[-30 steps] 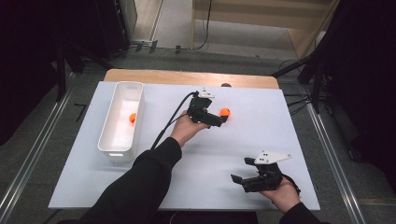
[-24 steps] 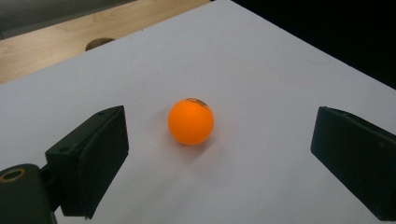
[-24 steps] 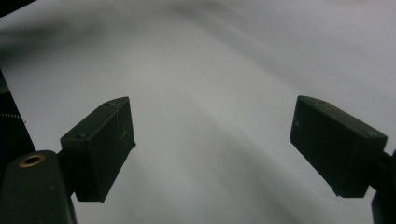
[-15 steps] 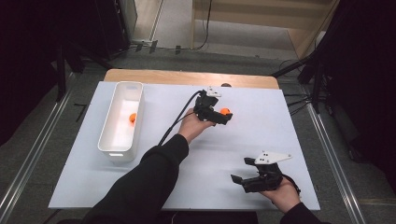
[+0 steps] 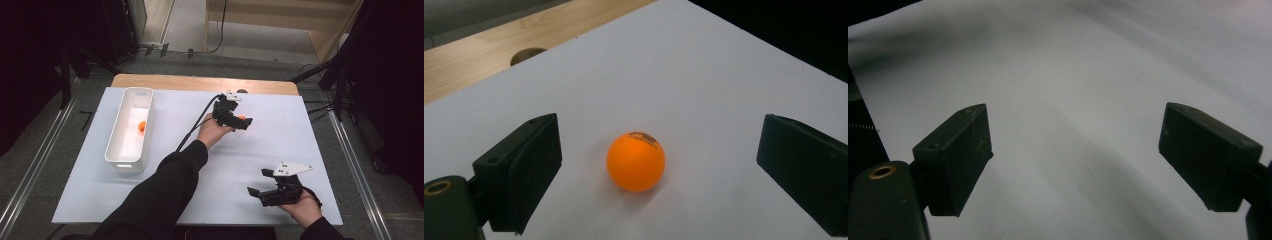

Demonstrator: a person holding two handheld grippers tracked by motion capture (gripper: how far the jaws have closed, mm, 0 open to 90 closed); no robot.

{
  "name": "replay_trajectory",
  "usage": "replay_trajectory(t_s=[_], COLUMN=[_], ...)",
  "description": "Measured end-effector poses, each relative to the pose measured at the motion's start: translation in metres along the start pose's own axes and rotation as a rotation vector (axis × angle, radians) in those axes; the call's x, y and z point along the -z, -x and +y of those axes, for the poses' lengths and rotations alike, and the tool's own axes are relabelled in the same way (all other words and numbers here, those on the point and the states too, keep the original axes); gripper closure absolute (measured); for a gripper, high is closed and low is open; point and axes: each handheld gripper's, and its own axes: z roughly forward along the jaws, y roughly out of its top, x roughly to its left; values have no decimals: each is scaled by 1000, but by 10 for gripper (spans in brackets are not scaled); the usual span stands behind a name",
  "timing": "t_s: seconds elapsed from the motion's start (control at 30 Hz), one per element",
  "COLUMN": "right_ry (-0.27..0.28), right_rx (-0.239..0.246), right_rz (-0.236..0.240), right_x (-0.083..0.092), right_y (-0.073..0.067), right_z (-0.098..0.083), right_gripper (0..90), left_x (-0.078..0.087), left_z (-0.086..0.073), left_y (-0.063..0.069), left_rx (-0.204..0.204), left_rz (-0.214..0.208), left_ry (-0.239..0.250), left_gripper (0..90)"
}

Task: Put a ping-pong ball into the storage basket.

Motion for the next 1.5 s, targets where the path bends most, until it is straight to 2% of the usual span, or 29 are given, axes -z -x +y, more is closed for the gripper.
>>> replay_trajectory(t_s=[0.13, 0.4, 0.5, 0.63, 0.93, 1.03, 1.1, 1.5], right_ry=[2, 2, 1, 2, -2, 2, 2, 1], right_rx=[0, 0, 2, 2, -3, 2, 1, 5], right_rz=[2, 5, 1, 3, 5, 2, 4, 1], right_x=[0, 0, 1, 1, 0, 1, 1, 1], right_y=[0, 0, -1, -1, -1, -1, -1, -1], right_z=[0, 1, 0, 0, 0, 0, 0, 0], right_gripper=[123, 123, 123, 123, 123, 123, 123, 123], left_x=[-5, -17, -21, -25, -30, -32, -33, -41], left_z=[1, 6, 6, 7, 12, 11, 10, 3], left_y=[-2, 1, 1, 2, 0, 1, 3, 4], left_rx=[-13, -20, -35, -44, -31, -29, -39, -51], left_rz=[17, 8, 24, 23, 14, 7, 20, 33], left_ry=[-25, -36, -39, -52, -56, -56, -56, -110], left_gripper=[48, 48, 66, 66, 66, 66, 66, 66])
